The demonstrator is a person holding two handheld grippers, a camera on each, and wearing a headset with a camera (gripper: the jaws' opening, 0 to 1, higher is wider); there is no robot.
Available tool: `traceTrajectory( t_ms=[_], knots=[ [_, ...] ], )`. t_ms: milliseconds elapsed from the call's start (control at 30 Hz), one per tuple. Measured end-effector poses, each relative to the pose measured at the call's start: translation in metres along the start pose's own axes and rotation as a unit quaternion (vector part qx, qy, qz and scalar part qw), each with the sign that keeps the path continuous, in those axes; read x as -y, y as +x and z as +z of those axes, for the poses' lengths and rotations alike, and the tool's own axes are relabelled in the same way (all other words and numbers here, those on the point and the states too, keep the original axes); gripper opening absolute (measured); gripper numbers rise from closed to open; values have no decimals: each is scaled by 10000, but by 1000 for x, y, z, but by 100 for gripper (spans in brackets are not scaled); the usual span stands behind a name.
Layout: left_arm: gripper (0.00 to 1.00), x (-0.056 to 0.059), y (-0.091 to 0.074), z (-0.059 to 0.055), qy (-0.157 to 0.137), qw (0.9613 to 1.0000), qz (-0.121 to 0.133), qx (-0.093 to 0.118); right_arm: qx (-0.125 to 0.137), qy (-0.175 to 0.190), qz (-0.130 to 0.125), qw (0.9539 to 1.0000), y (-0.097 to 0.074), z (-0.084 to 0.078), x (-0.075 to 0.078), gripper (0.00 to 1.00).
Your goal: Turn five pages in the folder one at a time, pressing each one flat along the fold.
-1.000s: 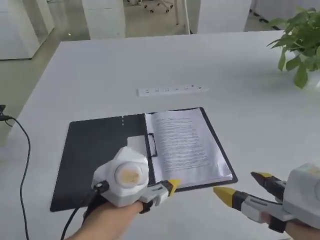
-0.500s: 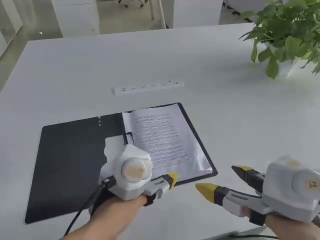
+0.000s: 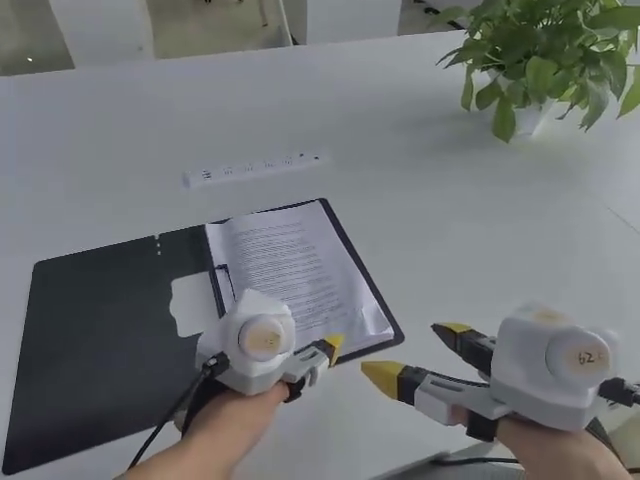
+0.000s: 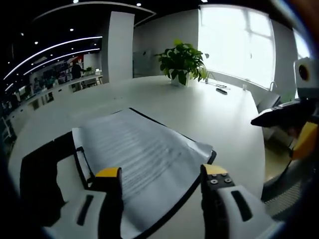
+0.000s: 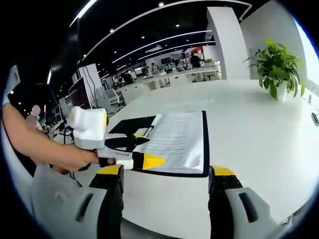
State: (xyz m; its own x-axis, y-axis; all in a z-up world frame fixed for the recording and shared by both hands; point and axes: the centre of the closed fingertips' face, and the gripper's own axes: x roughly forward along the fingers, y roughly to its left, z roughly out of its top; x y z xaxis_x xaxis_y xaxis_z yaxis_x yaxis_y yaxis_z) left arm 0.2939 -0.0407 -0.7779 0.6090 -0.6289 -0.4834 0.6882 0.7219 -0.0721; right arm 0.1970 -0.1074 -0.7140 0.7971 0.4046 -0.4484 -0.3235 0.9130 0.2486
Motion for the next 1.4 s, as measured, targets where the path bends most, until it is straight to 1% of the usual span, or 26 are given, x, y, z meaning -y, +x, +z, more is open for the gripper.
traceTrajectory(
  t_ms=[100,167,267,300,400,467,533,633,667,767,800,833,900,1000,1067,1100,1133,1167,1233,1300,1400],
  knots=[
    [62,2,7,0,7,10000,23,65,-2,17,-23,10000,-1,-1,2,68],
    [62,2,10,-1,8,10000,51,60,-3,21,-35,10000,-1,-1,3,68],
    [60,3,16,1,-3,9999,81,146,9,41,-56,10000,-1,0,5,67],
    [60,4,19,1,42,9998,86,171,14,51,-66,10000,-1,0,5,67],
    [58,4,25,-3,66,9998,107,129,35,67,-75,9999,-1,2,8,67],
    [57,6,27,-2,12,9998,92,158,56,82,-82,9999,-1,3,10,67],
    [58,9,30,-2,30,9998,88,177,76,113,-87,9999,-1,4,11,67],
    [57,12,33,-5,71,9998,87,149,61,120,-94,9999,-1,4,13,67],
    [57,12,35,-9,111,9998,126,93,65,127,-91,9999,0,4,13,67],
    [55,11,38,-12,155,9997,187,95,50,136,-89,9999,0,3,13,67],
    [54,10,37,-13,221,9994,257,97,39,130,-87,9999,1,3,13,67],
    [52,9,37,-12,213,9993,270,117,36,129,-84,9999,1,2,13,67],
    [50,8,39,-14,340,9989,298,147,33,139,-76,9999,1,2,13,67],
    [48,10,39,-14,436,9986,237,204,37,147,-70,9999,2,2,14,67],
    [43,14,40,-14,468,9985,118,249,19,156,-77,9998,3,2,15,67],
    [43,14,40,-14,528,9982,104,277,26,150,-70,9999,3,2,15,67],
    [42,14,40,-14,499,9983,109,280,28,147,-71,9999,3,2,15,67],
    [42,13,40,-14,407,9987,107,290,18,158,-67,9999,4,2,15,67],
    [42,13,40,-14,416,9987,95,289,37,159,-60,9998,5,3,15,67],
    [42,13,41,-15,363,9989,92,275,16,155,-59,9999,6,3,14,67],
    [41,14,40,-14,388,9988,93,274,14,152,-43,9999,8,4,14,67]
  ],
)
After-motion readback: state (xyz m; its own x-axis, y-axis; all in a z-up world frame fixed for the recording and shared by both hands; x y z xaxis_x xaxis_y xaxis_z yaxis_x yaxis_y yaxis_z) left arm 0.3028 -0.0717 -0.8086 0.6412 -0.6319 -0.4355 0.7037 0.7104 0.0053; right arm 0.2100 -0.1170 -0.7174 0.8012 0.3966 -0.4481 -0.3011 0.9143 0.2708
